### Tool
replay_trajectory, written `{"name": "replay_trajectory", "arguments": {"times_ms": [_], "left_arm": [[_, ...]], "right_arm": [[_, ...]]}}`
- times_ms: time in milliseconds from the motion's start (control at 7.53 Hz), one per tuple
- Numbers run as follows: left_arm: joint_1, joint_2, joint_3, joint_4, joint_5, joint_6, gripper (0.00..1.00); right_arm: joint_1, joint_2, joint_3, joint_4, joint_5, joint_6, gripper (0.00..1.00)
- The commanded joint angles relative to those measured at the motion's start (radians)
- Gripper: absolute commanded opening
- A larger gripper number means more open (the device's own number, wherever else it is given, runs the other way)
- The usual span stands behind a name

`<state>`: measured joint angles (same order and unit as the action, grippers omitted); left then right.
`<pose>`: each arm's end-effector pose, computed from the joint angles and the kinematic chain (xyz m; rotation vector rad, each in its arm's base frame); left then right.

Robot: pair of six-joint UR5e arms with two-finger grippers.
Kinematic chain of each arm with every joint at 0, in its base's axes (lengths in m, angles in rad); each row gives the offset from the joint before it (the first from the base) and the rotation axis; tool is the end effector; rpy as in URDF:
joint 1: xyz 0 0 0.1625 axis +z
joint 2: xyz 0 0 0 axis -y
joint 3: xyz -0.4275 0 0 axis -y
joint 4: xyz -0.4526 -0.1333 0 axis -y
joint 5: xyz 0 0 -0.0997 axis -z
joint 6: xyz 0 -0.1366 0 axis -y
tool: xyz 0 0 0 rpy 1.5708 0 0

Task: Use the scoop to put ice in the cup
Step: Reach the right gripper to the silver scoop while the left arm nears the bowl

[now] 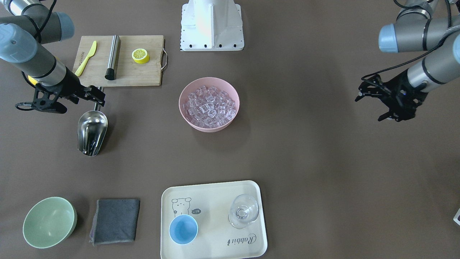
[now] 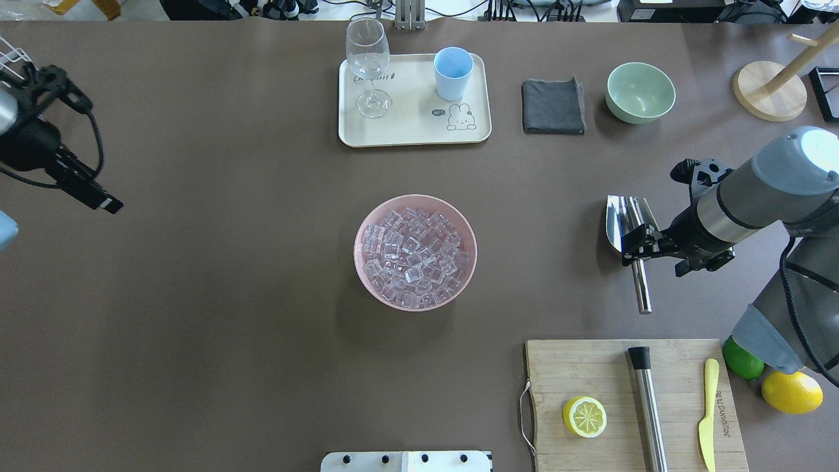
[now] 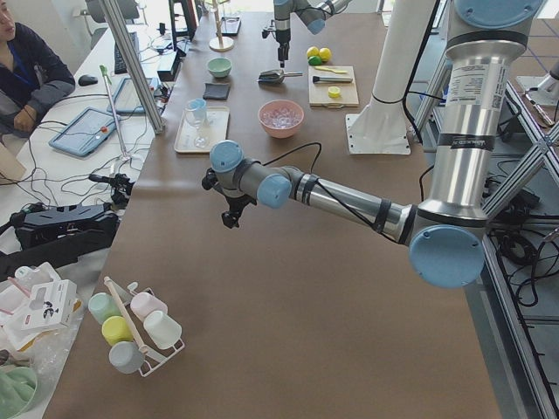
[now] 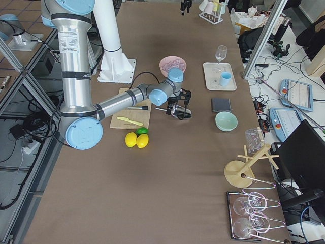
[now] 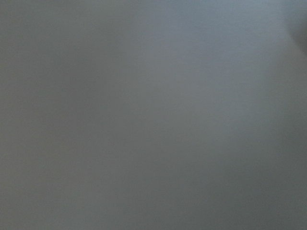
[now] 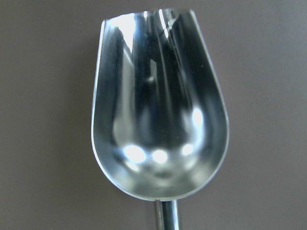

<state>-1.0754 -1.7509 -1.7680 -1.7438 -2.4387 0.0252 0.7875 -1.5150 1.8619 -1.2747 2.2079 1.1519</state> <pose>0.2732 -0.5668 0.4395 0.3104 0.9622 0.7151 -0.3830 -0.4584 0.4636 -0.1539 -0.8591 0.1402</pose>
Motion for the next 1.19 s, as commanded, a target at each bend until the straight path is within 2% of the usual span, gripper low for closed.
{"name": "replay_trajectory", "arguments": {"times_ms": [0,133,398,796,1062], "left_arm": [[0.229,-0.087,0.016,-0.107,0.019,-0.002,0.98],[0.264,-0.102,0.039,-0.149,0.099,0.001,0.98],[0.304,-0.119,0.059,-0.184,0.122,0.002,0.98],[0.368,-0.169,0.125,-0.388,0.279,0.051,0.98],[0.388,-0.237,0.218,-0.515,0.283,0.134,0.98]], "right_arm": [[-0.103,0.025,-0.003,-0.074,-0.013,0.003,1.0],[-0.141,0.016,-0.001,-0.075,-0.048,0.003,1.0],[-0.152,0.013,0.0,-0.107,-0.063,0.002,1.0],[-0.108,0.021,-0.001,-0.127,-0.054,-0.018,1.0],[-0.073,0.029,-0.004,-0.126,-0.053,-0.026,1.0]]}}
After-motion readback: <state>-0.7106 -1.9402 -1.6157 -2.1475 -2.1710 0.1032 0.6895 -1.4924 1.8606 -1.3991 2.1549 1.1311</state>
